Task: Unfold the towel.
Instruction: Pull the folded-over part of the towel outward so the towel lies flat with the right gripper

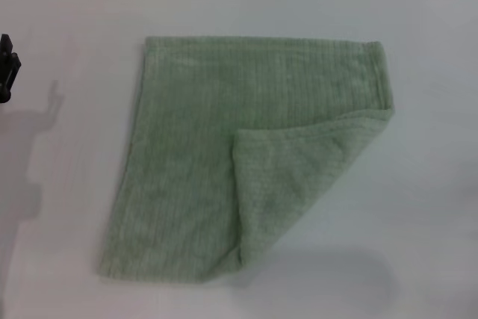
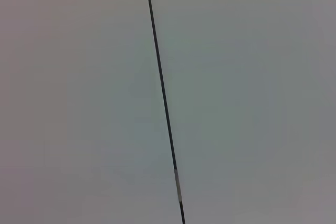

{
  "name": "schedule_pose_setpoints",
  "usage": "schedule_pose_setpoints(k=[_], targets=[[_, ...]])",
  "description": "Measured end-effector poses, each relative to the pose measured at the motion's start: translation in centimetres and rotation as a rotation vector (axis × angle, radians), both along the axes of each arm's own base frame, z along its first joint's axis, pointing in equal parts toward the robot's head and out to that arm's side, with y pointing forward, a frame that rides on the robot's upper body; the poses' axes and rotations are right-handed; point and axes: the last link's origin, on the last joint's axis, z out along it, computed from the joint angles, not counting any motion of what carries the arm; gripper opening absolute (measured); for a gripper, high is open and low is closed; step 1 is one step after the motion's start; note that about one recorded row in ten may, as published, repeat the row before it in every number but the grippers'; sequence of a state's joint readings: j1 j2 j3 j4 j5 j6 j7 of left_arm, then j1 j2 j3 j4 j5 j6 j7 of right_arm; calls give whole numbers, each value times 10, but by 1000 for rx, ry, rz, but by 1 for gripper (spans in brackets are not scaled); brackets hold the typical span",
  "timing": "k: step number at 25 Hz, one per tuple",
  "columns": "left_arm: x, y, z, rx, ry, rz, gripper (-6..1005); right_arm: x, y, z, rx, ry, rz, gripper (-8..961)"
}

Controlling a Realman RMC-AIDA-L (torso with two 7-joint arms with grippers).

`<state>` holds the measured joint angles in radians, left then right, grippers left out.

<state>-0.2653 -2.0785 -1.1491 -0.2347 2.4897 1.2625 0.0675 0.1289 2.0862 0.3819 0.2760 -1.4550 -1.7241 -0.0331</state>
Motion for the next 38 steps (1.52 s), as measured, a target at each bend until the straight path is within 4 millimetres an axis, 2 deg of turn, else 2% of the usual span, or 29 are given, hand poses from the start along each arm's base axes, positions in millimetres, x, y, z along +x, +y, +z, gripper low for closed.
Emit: schedule_pose_setpoints(k=[38], targets=[[2,2,-1,-6,5,-12,718,-2,2,-1,0,7,9,804]])
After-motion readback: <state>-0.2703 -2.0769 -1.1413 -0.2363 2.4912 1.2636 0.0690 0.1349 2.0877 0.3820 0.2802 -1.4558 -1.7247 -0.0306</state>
